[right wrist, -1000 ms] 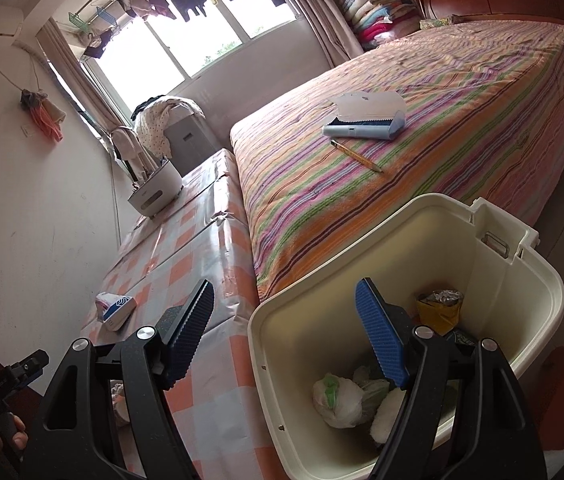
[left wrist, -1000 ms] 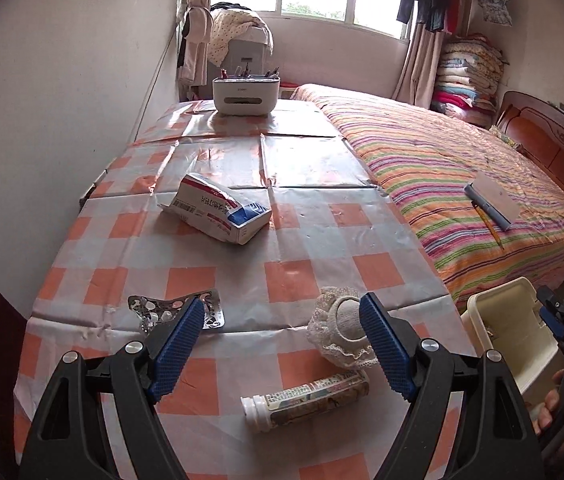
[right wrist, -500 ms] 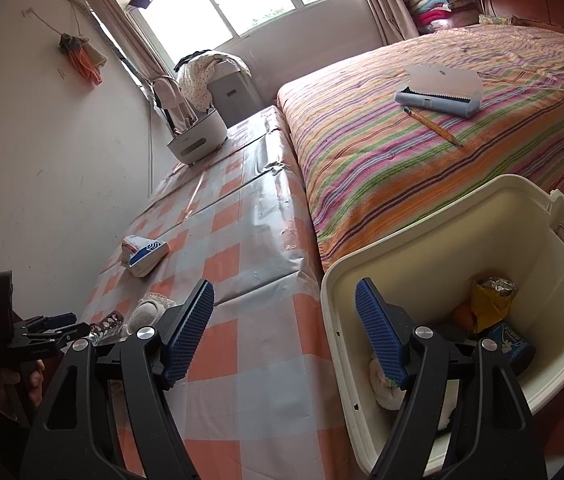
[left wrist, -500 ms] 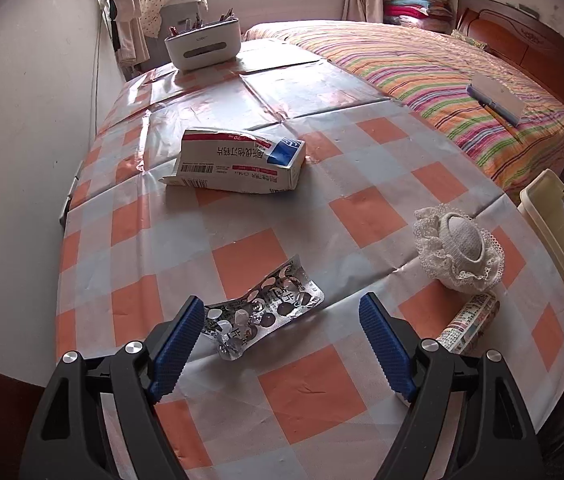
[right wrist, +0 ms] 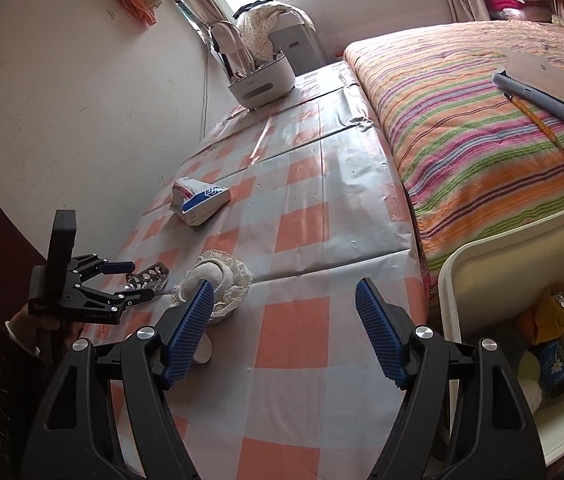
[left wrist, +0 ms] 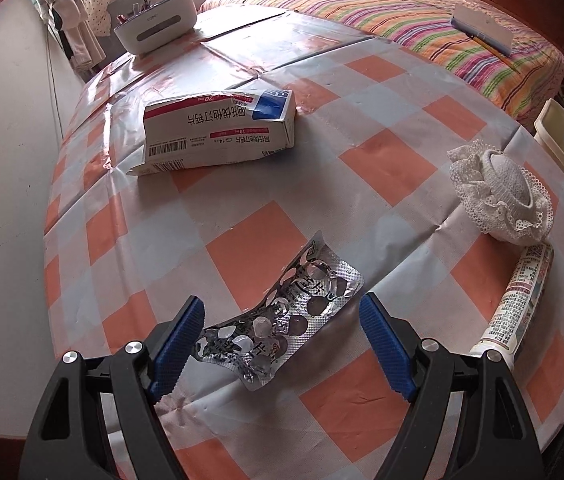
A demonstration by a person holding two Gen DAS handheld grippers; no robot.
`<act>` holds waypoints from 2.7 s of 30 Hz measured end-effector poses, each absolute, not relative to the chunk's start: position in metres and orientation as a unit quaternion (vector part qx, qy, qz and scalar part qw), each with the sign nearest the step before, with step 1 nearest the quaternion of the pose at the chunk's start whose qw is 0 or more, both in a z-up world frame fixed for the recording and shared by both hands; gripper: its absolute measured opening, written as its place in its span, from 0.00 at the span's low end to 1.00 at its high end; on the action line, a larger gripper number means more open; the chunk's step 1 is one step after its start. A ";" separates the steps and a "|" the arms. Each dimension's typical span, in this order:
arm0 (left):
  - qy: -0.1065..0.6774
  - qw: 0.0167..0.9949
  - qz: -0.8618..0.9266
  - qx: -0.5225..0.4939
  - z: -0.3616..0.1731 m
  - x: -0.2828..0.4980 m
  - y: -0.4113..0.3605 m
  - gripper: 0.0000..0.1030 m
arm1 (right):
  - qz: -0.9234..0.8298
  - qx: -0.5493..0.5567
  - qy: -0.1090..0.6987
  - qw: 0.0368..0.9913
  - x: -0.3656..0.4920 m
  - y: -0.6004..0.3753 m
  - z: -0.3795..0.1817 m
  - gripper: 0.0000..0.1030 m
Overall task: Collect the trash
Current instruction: 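Grasp the silver blister pack with the left tool while the right tool grasps the lace item, then carry the blister pack and lace item over to the cream bin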
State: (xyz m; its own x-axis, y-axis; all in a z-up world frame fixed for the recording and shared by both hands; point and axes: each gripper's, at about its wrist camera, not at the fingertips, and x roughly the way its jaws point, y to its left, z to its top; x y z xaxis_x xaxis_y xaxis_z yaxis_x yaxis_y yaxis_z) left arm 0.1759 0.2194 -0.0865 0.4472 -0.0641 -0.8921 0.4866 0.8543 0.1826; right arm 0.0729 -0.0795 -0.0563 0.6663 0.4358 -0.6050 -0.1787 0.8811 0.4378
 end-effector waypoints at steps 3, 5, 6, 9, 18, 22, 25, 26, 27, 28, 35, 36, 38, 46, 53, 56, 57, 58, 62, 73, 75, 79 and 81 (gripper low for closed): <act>0.502 0.819 -0.171 0.220 -0.090 0.178 0.218 0.75 | 0.184 0.159 0.379 0.893 0.080 -0.066 -0.055 0.70; 0.506 0.817 -0.171 0.218 -0.091 0.179 0.218 0.75 | 0.190 0.150 0.383 0.891 0.085 -0.058 -0.054 0.70; 0.506 0.818 -0.169 0.217 -0.091 0.179 0.218 0.75 | 0.193 0.142 0.385 0.891 0.087 -0.054 -0.053 0.70; 0.505 0.821 -0.163 0.212 -0.091 0.178 0.217 0.75 | 0.200 0.118 0.388 0.892 0.095 -0.040 -0.052 0.70; 0.501 0.848 -0.119 0.127 -0.091 0.170 0.226 0.49 | 0.215 0.070 0.423 0.878 0.118 -0.008 -0.062 0.71; 0.493 0.862 -0.088 0.080 -0.090 0.165 0.231 0.36 | 0.229 0.068 0.445 0.863 0.125 0.004 -0.070 0.71; 0.480 0.872 -0.076 0.051 -0.089 0.159 0.233 0.35 | 0.232 0.075 0.463 0.852 0.131 0.009 -0.078 0.71; 0.477 0.875 -0.070 0.043 -0.089 0.158 0.234 0.35 | 0.233 0.079 0.466 0.850 0.132 0.010 -0.080 0.71; 0.473 0.878 -0.064 0.037 -0.089 0.156 0.235 0.35 | 0.235 0.080 0.467 0.849 0.133 0.011 -0.080 0.71; 0.469 0.881 -0.056 0.033 -0.088 0.154 0.235 0.35 | 0.236 0.078 0.468 0.848 0.133 0.013 -0.081 0.71; 0.441 0.897 -0.032 0.016 -0.080 0.138 0.232 0.34 | 0.277 0.108 0.487 0.821 0.137 0.021 -0.088 0.46; 0.436 0.899 -0.030 0.017 -0.078 0.136 0.230 0.34 | 0.276 0.105 0.484 0.823 0.136 0.022 -0.087 0.46; 0.427 0.904 -0.026 0.020 -0.075 0.131 0.227 0.34 | 0.269 0.085 0.473 0.835 0.132 0.027 -0.083 0.44; 0.394 0.919 0.000 0.032 -0.062 0.117 0.222 0.35 | 0.254 0.108 0.446 0.852 0.127 0.014 -0.075 0.43; 0.373 0.927 0.011 0.041 -0.051 0.107 0.211 0.34 | 0.230 0.132 0.418 0.869 0.119 -0.014 -0.066 0.43; 0.365 0.929 0.012 0.049 -0.048 0.103 0.203 0.35 | 0.222 0.141 0.415 0.871 0.115 -0.026 -0.065 0.43; 0.363 0.930 0.011 0.051 -0.046 0.101 0.201 0.35 | 0.220 0.142 0.414 0.872 0.114 -0.029 -0.065 0.43; 0.361 0.931 0.010 0.051 -0.045 0.100 0.198 0.35 | 0.216 0.142 0.412 0.874 0.112 -0.033 -0.064 0.43; 0.353 0.934 0.009 0.055 -0.040 0.094 0.188 0.35 | 0.205 0.143 0.404 0.880 0.104 -0.047 -0.062 0.43; 0.326 0.944 0.002 0.056 -0.030 0.079 0.165 0.35 | 0.181 0.156 0.386 0.891 0.092 -0.077 -0.058 0.43; 0.322 0.945 -0.001 0.055 -0.026 0.076 0.160 0.35 | 0.178 0.159 0.380 0.893 0.090 -0.080 -0.055 0.43; 0.315 0.948 -0.010 0.052 -0.016 0.070 0.147 0.35 | 0.172 0.164 0.361 0.902 0.083 -0.089 -0.048 0.43; 0.308 0.950 -0.018 0.053 -0.009 0.066 0.137 0.35 | 0.168 0.170 0.352 0.905 0.078 -0.096 -0.045 0.44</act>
State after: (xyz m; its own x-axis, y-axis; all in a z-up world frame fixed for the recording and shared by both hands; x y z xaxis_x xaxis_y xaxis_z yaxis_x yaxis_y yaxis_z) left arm 0.0664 0.1375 -0.0088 0.8096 -0.0015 -0.5870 0.0670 0.9937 0.0898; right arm 0.0782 -0.0962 -0.0452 0.6963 0.4236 -0.5794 -0.1845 0.8858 0.4259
